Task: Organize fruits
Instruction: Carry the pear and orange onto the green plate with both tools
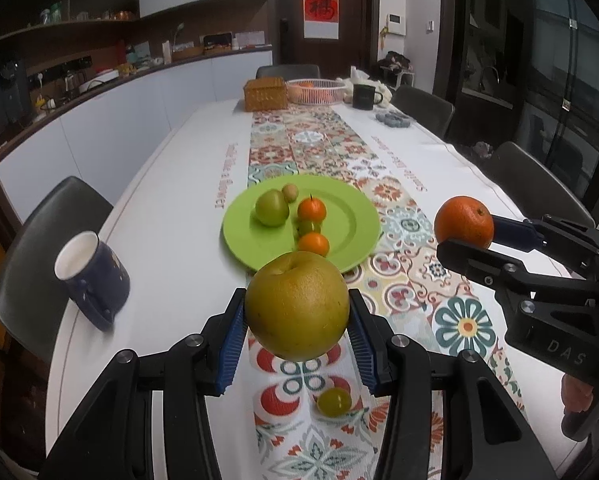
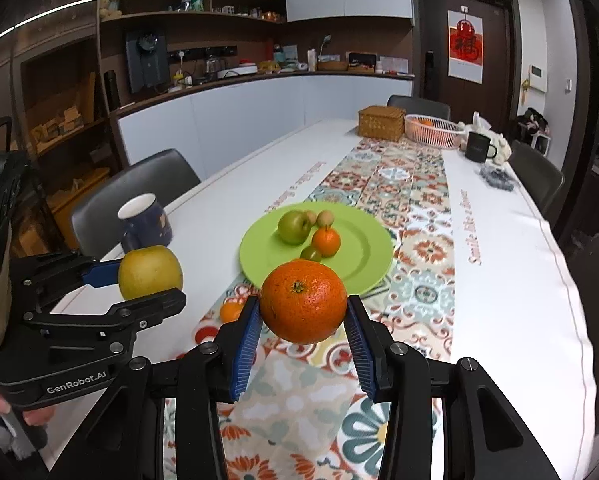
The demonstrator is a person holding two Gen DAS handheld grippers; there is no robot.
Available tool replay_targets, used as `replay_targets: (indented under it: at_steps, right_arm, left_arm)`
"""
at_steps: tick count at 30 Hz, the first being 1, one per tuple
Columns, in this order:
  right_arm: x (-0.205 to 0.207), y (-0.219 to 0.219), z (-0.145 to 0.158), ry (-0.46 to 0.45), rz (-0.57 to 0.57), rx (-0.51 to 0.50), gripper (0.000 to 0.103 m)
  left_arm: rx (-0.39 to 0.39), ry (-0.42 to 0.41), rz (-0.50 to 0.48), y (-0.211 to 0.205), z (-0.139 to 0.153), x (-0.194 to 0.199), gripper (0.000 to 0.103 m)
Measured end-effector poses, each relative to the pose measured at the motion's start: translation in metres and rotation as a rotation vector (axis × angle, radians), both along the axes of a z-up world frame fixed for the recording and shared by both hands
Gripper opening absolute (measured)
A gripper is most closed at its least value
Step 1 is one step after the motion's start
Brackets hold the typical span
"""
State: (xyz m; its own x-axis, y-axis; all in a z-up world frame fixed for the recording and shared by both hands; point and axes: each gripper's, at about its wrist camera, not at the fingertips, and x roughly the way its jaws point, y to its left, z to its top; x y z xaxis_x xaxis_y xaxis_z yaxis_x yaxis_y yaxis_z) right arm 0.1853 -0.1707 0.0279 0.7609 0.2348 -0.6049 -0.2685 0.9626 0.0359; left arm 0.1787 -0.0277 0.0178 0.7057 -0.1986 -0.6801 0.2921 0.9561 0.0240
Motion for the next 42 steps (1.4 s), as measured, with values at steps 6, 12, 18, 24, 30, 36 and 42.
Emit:
replay_targets:
  at_steps: [6,12,18,24,30,36,42]
  right_arm:
    - [0.015,-0.002,0.013,-0.022,-0.015,0.002,0.043]
    - [0.035,-0.006,0.017,-0.028,-0.025,0.016,0.043]
    - [0.060,-0.007,0.011,-0.008,-0.031,0.017,0.043]
    - [0.089,-0.009,-0.003,0.025,-0.035,0.017,0.043]
    - [0.117,-0.007,-0.022,0.063,-0.032,0.006,0.043]
    - [0.142,-0.005,-0.049,0.123,-0.027,-0.001,0.043]
    - [0.155,-0.005,-0.071,0.174,-0.026,-0.011,0.043]
  left_arm:
    - [0.000,-0.026,0.004,0.000,0.013,0.013,0.048]
    - [0.004,-0.043,0.005,-0.001,0.021,0.031,0.048]
    - [0.008,-0.034,0.003,-0.002,0.018,0.054,0.048]
    - [0.017,-0.018,0.003,-0.004,0.006,0.080,0.048]
    - [0.025,0.014,-0.001,-0.002,-0.014,0.108,0.048]
    - [0.033,0.061,-0.014,-0.002,-0.039,0.132,0.048]
    - [0.048,0.110,-0.027,-0.004,-0.060,0.148,0.048]
